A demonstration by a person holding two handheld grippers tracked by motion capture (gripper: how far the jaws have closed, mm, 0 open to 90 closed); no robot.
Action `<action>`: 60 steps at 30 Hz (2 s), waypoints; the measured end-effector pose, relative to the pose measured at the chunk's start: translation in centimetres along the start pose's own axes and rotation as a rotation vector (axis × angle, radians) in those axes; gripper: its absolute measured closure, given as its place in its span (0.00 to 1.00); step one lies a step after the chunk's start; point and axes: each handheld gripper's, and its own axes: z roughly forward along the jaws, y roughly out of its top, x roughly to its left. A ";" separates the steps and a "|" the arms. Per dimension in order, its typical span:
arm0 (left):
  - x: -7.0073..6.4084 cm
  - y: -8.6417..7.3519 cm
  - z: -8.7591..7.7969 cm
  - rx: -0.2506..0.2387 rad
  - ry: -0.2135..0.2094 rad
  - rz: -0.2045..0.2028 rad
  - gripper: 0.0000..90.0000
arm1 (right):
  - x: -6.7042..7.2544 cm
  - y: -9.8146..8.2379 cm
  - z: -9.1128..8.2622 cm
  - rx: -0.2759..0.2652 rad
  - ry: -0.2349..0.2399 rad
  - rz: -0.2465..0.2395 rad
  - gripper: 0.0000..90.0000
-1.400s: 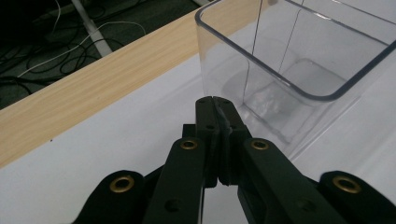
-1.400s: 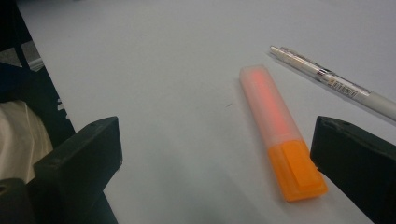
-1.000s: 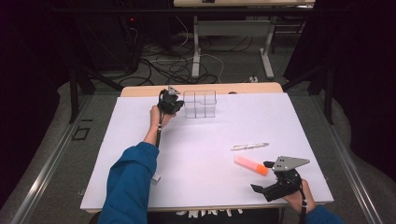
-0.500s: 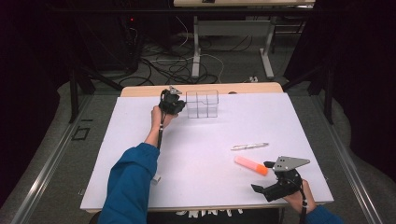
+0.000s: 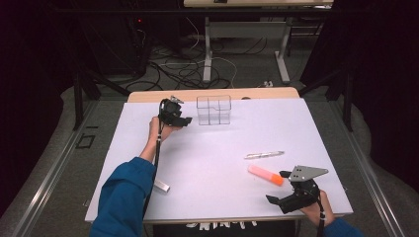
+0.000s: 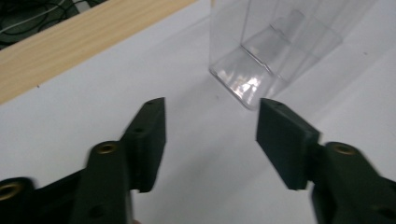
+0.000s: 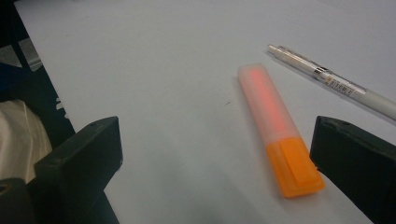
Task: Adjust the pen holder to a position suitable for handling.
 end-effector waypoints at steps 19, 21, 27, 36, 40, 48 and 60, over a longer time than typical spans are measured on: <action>-6.3 -4.7 -3.7 0.104 -0.123 0.162 0.08 | 0.0 0.0 0.0 0.008 -0.002 0.003 0.03; -6.8 -5.2 -4.1 0.111 -0.139 0.173 0.05 | 0.0 0.0 0.0 0.006 -0.003 0.007 0.03; -8.3 -6.8 -5.7 0.098 -0.131 0.214 0.03 | 0.1 -0.1 0.0 0.008 -0.004 0.010 0.03; -9.3 -9.1 -8.0 0.055 -0.117 0.188 0.00 | 0.1 -0.1 0.0 0.013 -0.007 0.006 0.03; -9.6 -9.8 -8.7 0.069 -0.121 0.188 0.00 | 0.1 -0.1 0.0 0.012 -0.009 0.002 0.03; -10.9 -11.4 -10.1 0.079 -0.118 0.196 0.00 | 0.1 -0.2 0.1 0.010 -0.012 0.004 0.03; -12.3 -13.5 -12.1 0.054 -0.109 0.202 0.00 | 0.1 -0.1 0.1 0.026 -0.013 -0.001 0.03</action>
